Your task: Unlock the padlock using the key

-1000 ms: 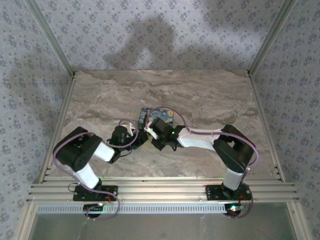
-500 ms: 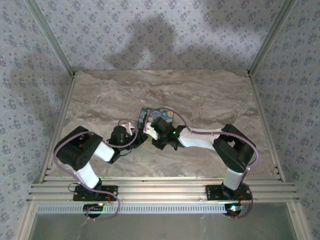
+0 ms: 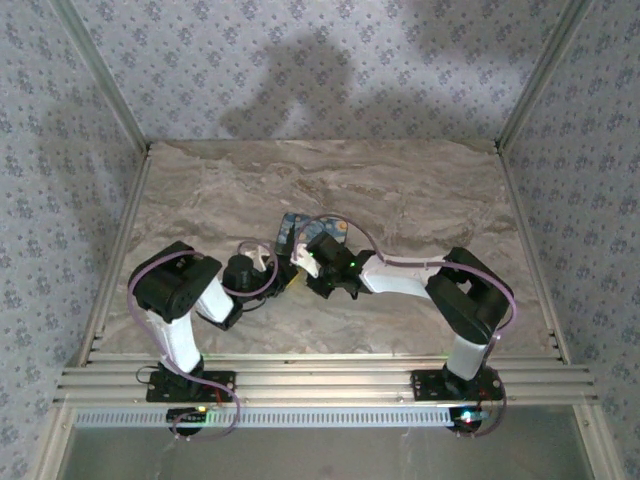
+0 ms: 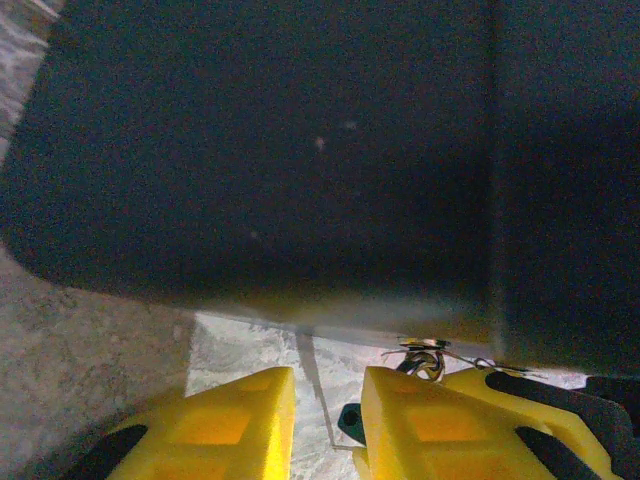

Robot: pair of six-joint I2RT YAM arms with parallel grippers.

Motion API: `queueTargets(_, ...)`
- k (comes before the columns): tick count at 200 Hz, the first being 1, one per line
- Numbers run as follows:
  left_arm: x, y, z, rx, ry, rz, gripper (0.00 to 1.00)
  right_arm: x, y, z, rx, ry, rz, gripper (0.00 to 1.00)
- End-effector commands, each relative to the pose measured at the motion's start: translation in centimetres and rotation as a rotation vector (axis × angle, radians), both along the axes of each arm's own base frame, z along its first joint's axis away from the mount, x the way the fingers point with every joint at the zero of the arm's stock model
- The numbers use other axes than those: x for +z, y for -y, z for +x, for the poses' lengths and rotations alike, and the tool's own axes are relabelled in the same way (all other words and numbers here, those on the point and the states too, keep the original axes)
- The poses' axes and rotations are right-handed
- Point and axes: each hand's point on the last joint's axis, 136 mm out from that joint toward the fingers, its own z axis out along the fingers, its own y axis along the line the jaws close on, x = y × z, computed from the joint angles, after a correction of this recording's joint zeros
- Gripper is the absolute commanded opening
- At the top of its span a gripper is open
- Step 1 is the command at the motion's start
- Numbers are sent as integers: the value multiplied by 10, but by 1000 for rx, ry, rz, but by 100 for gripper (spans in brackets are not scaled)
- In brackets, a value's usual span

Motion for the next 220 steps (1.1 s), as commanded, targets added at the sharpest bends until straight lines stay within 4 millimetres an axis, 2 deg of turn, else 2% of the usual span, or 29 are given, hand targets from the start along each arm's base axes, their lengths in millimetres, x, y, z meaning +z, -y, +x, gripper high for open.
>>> queueTargets(1, 38, 15, -2, -52, 115, -95, 26, -1, -2, -10, 26, -40, 36, 0)
queueTargets(45, 43, 14, -4, -52, 123, -102, 30, 0, -2, -7, 18, -55, 63, 0)
queueTargets(113, 55, 12, -6, -43, 161, -110, 30, -3, -1, -6, 15, -72, 68, 0)
queueTargets(168, 44, 17, -4, -42, 130, -98, 30, -1, -4, -7, 14, -77, 94, 0)
queueTargets(220, 50, 26, 2, -61, 150, -114, 26, -1, -5, -7, 16, -83, 108, 0)
